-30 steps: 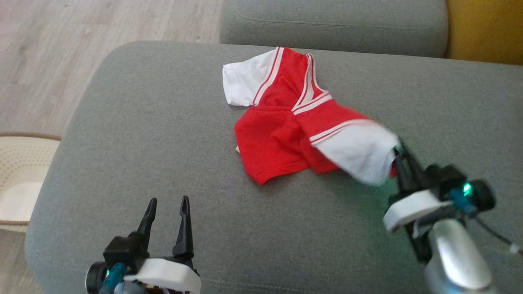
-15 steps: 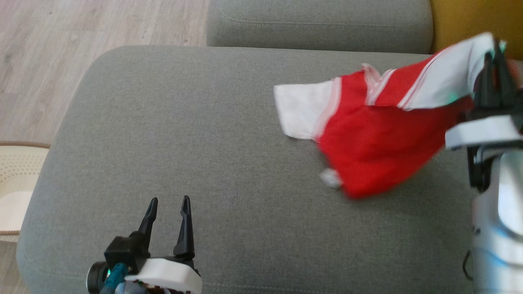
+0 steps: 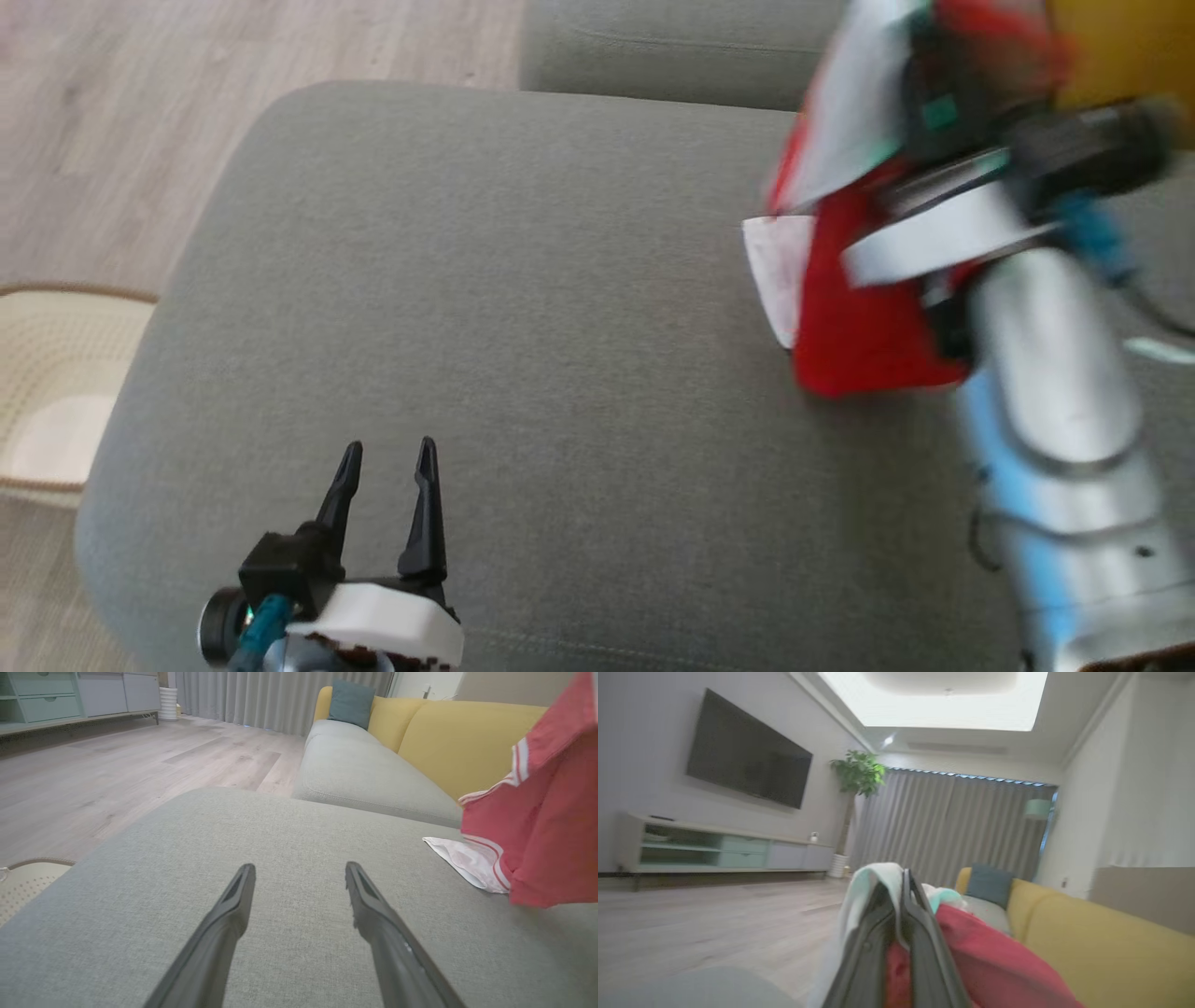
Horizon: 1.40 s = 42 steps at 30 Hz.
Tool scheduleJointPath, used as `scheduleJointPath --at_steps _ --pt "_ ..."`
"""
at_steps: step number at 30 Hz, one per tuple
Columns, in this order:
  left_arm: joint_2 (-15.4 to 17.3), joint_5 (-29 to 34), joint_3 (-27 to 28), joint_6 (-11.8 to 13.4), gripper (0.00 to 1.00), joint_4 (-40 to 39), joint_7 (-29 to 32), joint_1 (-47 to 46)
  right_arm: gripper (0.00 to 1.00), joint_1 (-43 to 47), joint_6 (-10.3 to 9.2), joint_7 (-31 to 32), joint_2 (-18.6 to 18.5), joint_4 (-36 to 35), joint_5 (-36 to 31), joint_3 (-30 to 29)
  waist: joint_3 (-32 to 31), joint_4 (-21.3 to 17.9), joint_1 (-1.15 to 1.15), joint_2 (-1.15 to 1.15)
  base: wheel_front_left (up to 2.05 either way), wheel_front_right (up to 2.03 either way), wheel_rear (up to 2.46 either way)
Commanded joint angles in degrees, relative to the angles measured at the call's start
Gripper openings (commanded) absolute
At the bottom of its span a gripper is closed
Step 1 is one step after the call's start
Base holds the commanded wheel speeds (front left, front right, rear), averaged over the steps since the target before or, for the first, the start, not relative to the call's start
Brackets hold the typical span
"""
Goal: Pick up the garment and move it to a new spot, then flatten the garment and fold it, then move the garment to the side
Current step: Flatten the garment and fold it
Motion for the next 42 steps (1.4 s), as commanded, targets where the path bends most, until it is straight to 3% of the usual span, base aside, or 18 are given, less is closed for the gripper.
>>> scheduleJointPath --at_steps 1,7,8,9,10,11,12,23,31,35,42 --pt "-0.4 0.4 2.2 -0.2 1.00 -2.0 -0.7 -3.3 0.00 -1.6 -0.05 -0.2 1.2 -0.5 2.1 4.0 0.5 1.3 0.00 0.00 0.00 0.00 0.00" --pt "-0.5 0.4 1.7 -0.5 1.00 -1.7 -0.7 -4.1 0.00 0.9 -0.05 -0.6 1.3 6.7 9.1 19.8 1.6 4.3 0.00 0.00 0.00 0.00 0.00" --pt "-0.6 0.4 1.7 -0.5 1.00 -1.6 -0.7 -4.3 0.18 1.2 -0.05 -0.7 1.3 7.8 10.3 22.4 1.8 4.7 0.00 0.00 0.00 0.00 0.00" --pt "-0.6 0.4 1.6 -0.6 1.00 -1.6 -0.7 -4.4 0.43 1.4 -0.05 -0.8 1.3 8.9 11.6 24.4 1.9 5.1 0.00 0.00 0.00 0.00 0.00" --pt "-0.6 0.4 1.5 -0.6 1.00 -1.6 -0.7 -4.5 0.75 1.3 -0.05 -0.8 1.3 10.1 12.1 26.3 2.1 5.5 0.00 0.00 0.00 0.00 0.00" --pt "-0.6 0.4 1.5 -0.6 1.00 -1.6 -0.7 -4.6 0.97 1.3 -0.05 -0.9 1.3 11.3 12.6 28.0 2.3 5.8 0.00 0.00 0.00 0.00 0.00" --pt "-0.7 0.4 1.4 -0.6 1.00 -1.6 -0.7 -4.6 1.00 1.4 -0.05 -0.9 1.3 12.3 13.3 29.5 2.4 6.0 0.00 0.00 0.00 0.00 0.00" --pt "-0.9 0.2 2.1 -0.3 1.00 -1.6 -0.7 -4.3 1.00 1.5 -0.05 -1.7 1.3 17.1 19.0 38.0 2.4 3.8 0.00 0.00 0.00 0.00 0.00" --pt "-1.0 0.5 2.5 -0.2 1.00 -1.8 -0.7 -3.9 1.00 1.3 -0.05 -1.9 1.0 20.0 17.9 29.1 1.9 0.9 0.00 0.00 0.00 0.00 0.00" --pt "-1.1 0.5 2.5 -0.2 1.00 -1.8 -0.7 -3.8 1.00 2.1 -0.05 -1.2 -2.3 23.4 16.9 21.6 1.8 0.2 0.00 0.00 0.00 0.00 0.00" --pt "-1.1 0.3 2.4 -0.2 1.00 -2.0 -0.7 -3.7 1.00 3.9 -0.05 5.2 -5.8 24.1 19.9 20.6 2.1 0.0 0.00 0.00 0.00 0.00 0.00"
